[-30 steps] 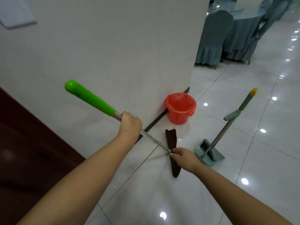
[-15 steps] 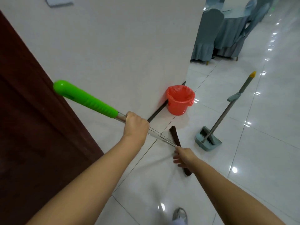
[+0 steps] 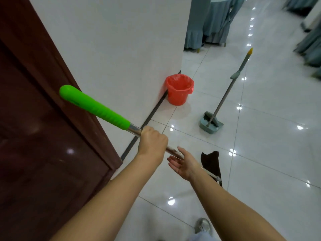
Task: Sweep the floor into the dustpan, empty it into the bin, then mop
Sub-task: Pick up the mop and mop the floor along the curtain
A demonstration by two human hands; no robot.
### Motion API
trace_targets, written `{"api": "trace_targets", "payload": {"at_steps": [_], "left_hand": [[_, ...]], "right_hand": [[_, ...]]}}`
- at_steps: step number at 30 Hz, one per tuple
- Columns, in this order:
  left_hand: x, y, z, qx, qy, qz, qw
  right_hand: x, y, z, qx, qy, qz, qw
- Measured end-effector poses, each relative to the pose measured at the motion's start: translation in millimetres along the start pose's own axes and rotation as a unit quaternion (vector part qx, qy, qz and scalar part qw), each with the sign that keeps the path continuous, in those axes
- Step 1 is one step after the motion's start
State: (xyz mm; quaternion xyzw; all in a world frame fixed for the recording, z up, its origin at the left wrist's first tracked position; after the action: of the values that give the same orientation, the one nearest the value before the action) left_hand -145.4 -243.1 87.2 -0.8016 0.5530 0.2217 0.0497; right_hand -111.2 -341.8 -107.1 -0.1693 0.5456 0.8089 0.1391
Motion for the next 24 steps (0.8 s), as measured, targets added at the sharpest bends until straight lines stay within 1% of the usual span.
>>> {"api": "trace_targets", "payload": {"at_steps": [2,4,8,11,14,18,22,24], "left_hand": [[13,2,-2,0.014,-0.005,0.029,0.999],[22,0,-6,0.033,0.001,0.048,0.998],[37,-12,-20,0.081,0.045,0.081,0.992],[56,-27,-24,0.069,0.077,0.111,0.988],[86,-41,-20,0.024,0.096,0.145,0.985],[122,-48,-6,-0.09,0.175,0.177,0.964],[179,-41,20,-0.155,0.16,0.217,0.95],[214,-36,28,-0.181,0.172,0.24,0.938]], "right_hand": [[2,3,-13,0.05,-0.077,-0.013,0.996],[-1,5,-25,0.074,-0.146,-0.024,0.986],[-17,10,-49,0.087,-0.203,-0.044,0.974],[-33,14,-76,0.1,-0.245,-0.067,0.962],[-44,16,-116,0.139,-0.243,-0.08,0.957],[-52,24,-180,0.194,-0.239,-0.1,0.946],[-58,34,-243,0.237,-0.234,-0.11,0.936],[-62,40,-277,0.259,-0.239,-0.116,0.929]]}}
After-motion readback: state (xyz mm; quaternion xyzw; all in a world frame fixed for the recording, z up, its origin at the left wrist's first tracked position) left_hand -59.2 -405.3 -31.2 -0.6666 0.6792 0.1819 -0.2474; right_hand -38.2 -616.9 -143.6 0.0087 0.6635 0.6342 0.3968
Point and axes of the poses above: each hand's wrist, its own y-axis away from the middle knuckle, its own z-axis out of the palm, x = y × z, the point moved 9 cm from there along -y, towards the middle knuckle
